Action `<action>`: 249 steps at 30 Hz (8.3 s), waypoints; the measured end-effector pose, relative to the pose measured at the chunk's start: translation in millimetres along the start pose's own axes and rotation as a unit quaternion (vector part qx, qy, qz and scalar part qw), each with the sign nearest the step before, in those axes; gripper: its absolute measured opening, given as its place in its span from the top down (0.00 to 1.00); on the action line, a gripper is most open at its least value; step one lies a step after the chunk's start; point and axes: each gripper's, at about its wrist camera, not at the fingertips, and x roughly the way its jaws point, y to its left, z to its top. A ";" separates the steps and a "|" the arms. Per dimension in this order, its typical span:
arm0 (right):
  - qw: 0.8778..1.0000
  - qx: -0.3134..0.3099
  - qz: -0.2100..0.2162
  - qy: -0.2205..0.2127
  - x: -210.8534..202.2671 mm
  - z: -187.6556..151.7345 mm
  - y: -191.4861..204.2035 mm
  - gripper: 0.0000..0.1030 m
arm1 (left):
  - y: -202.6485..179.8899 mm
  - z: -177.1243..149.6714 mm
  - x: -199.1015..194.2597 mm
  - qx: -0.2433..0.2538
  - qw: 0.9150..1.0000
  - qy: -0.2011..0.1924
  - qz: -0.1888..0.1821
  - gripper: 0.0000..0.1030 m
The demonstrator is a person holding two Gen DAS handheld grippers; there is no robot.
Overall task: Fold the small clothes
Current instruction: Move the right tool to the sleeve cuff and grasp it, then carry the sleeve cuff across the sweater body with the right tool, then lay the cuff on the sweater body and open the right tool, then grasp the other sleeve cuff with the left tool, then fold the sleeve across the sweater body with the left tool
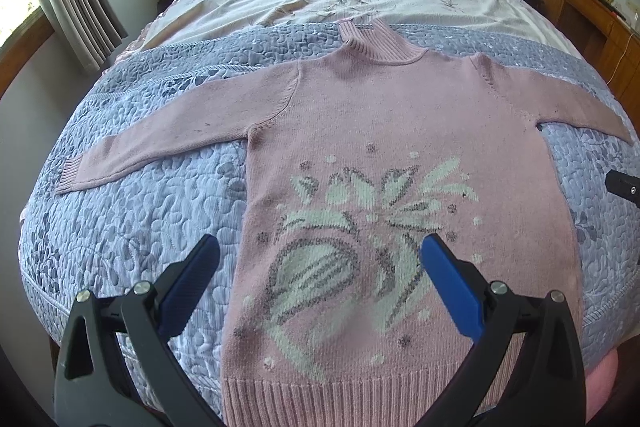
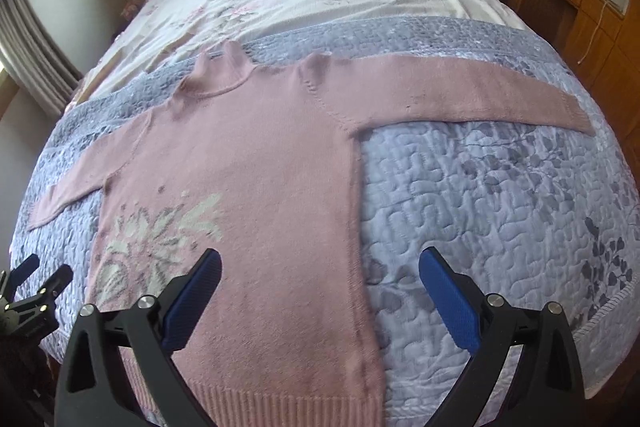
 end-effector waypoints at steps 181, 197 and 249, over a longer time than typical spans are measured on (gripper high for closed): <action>0.983 -0.008 0.140 0.119 178.8 120.3 -6.4 0.54 | 40.1 138.0 224.5 -0.152 0.976 0.111 -0.113 0.84; 0.960 -0.148 0.175 0.161 167.8 32.0 109.1 0.43 | 332.3 9.0 152.2 -0.379 0.922 0.060 -0.052 0.74; 0.973 -0.107 0.175 0.109 143.4 30.5 60.0 0.37 | 160.3 130.0 128.5 -0.295 0.916 -0.105 -0.251 0.93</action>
